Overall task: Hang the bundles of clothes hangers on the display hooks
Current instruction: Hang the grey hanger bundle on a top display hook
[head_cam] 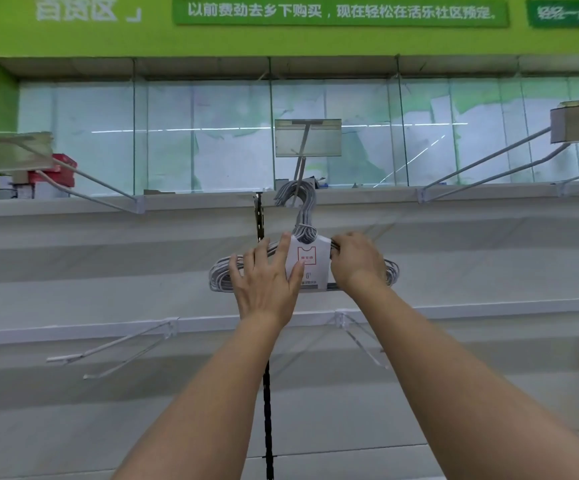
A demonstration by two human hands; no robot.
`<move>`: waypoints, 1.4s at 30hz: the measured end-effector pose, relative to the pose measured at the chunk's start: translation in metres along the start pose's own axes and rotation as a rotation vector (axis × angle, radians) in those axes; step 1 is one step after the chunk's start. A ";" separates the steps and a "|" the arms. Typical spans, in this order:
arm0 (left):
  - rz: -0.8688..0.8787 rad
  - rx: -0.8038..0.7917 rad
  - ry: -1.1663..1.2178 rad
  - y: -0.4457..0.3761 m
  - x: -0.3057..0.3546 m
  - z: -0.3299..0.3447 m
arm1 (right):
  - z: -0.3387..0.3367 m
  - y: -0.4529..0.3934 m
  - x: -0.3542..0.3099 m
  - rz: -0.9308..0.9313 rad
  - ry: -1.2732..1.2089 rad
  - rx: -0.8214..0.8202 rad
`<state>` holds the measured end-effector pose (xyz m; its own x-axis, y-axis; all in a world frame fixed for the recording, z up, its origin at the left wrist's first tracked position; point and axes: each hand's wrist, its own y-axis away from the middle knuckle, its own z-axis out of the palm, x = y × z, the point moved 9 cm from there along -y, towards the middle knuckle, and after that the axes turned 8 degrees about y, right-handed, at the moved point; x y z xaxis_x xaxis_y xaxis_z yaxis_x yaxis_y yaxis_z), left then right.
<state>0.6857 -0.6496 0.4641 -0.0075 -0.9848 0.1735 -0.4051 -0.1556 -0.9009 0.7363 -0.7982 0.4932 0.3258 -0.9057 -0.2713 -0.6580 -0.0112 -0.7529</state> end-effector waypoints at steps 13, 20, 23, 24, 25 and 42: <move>-0.013 0.014 0.009 -0.006 -0.005 0.019 | 0.013 -0.007 0.008 0.000 0.014 0.039; -0.050 0.018 0.033 -0.003 0.001 0.016 | 0.024 -0.002 0.003 -0.055 0.002 -0.030; -0.052 0.023 0.056 -0.001 0.007 0.011 | 0.027 0.002 0.004 -0.067 -0.007 -0.080; -0.049 0.012 0.061 -0.001 0.010 0.010 | 0.027 0.004 0.004 -0.072 0.000 -0.089; -0.051 0.000 0.067 -0.001 0.010 0.011 | 0.026 0.005 0.004 -0.078 0.009 -0.096; -0.161 -0.184 0.068 0.058 0.006 -0.015 | 0.011 0.071 -0.028 -0.200 -0.064 -0.248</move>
<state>0.6488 -0.6638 0.4192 0.0117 -0.9402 0.3405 -0.5652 -0.2871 -0.7734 0.6884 -0.7684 0.4409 0.5020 -0.8468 -0.1759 -0.7196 -0.2961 -0.6280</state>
